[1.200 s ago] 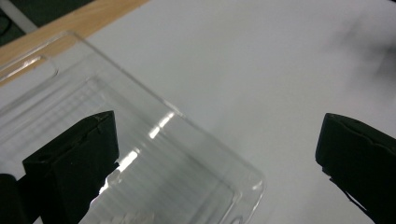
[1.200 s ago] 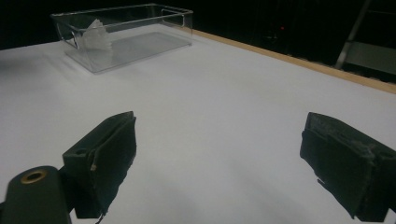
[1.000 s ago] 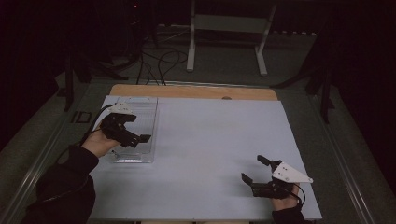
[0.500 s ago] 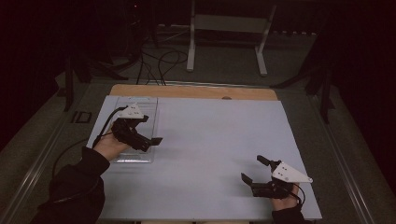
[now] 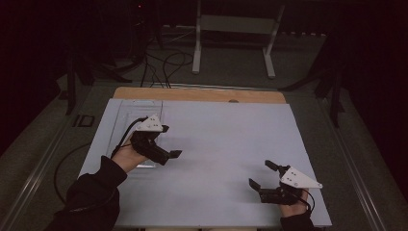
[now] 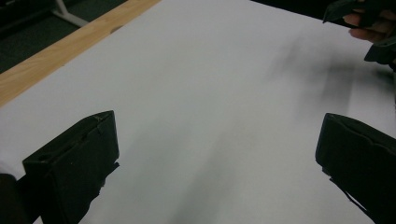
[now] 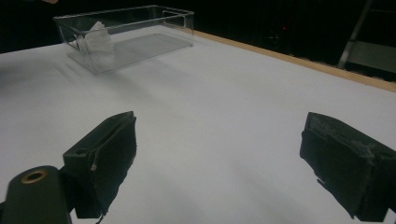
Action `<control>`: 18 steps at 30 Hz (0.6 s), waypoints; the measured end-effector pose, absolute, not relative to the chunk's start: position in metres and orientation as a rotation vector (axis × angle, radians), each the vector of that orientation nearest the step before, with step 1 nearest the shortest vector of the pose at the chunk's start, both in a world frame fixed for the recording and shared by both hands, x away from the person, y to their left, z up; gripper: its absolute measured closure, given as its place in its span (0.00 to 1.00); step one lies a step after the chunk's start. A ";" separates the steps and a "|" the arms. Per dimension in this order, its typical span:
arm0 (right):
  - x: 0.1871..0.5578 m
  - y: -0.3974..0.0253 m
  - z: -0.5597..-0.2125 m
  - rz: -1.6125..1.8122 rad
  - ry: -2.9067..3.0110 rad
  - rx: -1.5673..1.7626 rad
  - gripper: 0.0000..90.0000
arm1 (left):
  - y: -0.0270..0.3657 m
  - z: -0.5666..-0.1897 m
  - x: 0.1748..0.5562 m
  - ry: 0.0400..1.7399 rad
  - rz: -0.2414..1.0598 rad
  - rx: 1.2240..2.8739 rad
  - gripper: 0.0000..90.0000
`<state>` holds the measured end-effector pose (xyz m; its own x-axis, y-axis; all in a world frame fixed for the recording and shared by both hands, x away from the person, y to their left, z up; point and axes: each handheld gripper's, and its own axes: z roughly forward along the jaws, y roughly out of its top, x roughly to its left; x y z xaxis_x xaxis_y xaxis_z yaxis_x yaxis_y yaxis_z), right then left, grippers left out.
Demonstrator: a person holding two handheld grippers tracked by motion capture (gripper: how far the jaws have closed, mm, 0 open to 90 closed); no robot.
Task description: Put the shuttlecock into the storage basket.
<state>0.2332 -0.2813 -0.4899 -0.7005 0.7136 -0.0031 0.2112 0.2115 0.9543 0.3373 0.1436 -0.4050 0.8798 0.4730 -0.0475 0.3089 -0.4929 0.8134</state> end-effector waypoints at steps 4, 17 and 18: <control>0.233 -0.281 -0.490 1.498 2.046 0.857 0.12 | 0.137 -0.409 0.334 0.563 0.218 2.118 0.00; 0.233 -0.282 -0.489 1.494 2.048 0.854 0.12 | 0.115 -0.423 0.323 0.520 0.180 2.109 0.00; 0.233 -0.282 -0.489 1.494 2.048 0.854 0.12 | 0.114 -0.424 0.322 0.518 0.173 2.108 0.00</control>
